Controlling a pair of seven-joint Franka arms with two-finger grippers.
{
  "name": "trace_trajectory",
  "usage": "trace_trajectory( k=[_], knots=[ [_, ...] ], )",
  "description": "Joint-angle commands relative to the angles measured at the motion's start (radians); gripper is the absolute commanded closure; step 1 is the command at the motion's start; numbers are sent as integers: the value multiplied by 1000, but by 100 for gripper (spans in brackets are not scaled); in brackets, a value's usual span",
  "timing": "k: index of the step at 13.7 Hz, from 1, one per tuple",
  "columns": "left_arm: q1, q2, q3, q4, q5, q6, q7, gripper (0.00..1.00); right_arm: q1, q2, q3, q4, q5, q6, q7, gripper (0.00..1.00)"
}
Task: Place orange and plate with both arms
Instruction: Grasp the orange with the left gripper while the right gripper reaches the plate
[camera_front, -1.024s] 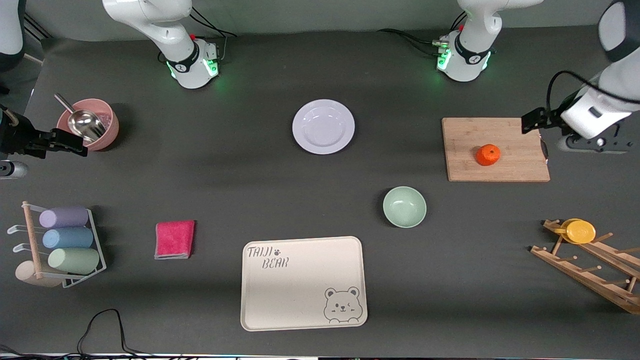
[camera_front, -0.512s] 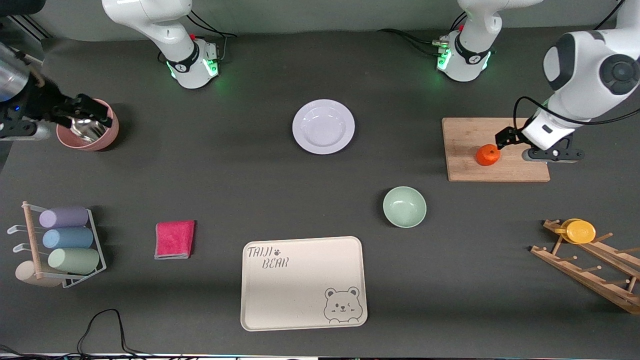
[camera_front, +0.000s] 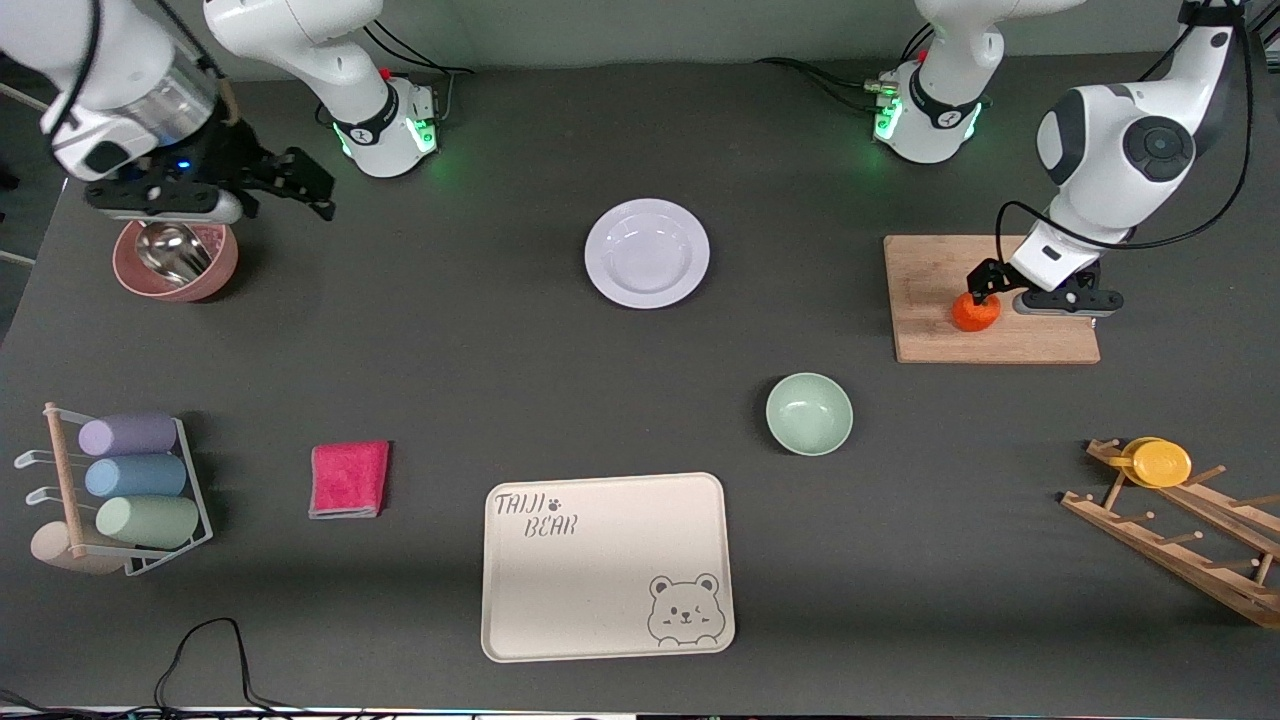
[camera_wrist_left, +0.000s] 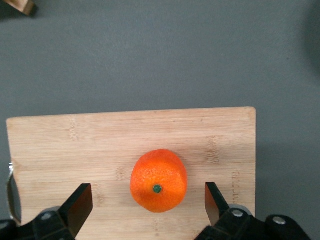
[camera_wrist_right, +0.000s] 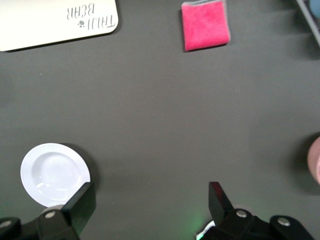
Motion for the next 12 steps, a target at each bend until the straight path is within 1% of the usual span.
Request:
trace_trajectory(
  k=[1, 2, 3, 4, 6, 7, 9, 11, 12],
  knots=[
    [14, 68, -5, -42, 16, 137, 0, 0, 32, -70, -7, -95, 8, 54, 53, 0],
    [16, 94, -5, -54, 16, 179, 0, 0, 32, -68, -4, -98, 8, 55, 50, 0],
    [23, 111, -5, -57, 16, 191, 0, 0, 32, -70, -5, -103, 11, 54, 36, 0],
    [34, 120, -5, -59, 16, 193, -1, 0, 30, -70, -10, -112, 38, 55, 12, 0],
    [36, 136, -5, -60, 11, 196, -1, 0, 23, -71, -19, -149, 151, 68, -76, 0],
    [36, 140, -5, -60, 4, 196, -3, 0, 22, -77, -30, -182, 187, 97, -80, 0],
    [36, 142, -5, -62, -1, 193, -18, 0, 24, -91, -34, -259, 263, 170, -126, 0],
    [34, 154, -5, -60, -3, 195, -40, 0, 24, -93, -36, -340, 368, 248, -182, 0],
    [34, 160, -5, -60, -3, 196, -41, 0, 26, -96, -34, -379, 398, 291, -203, 0]
  ],
)
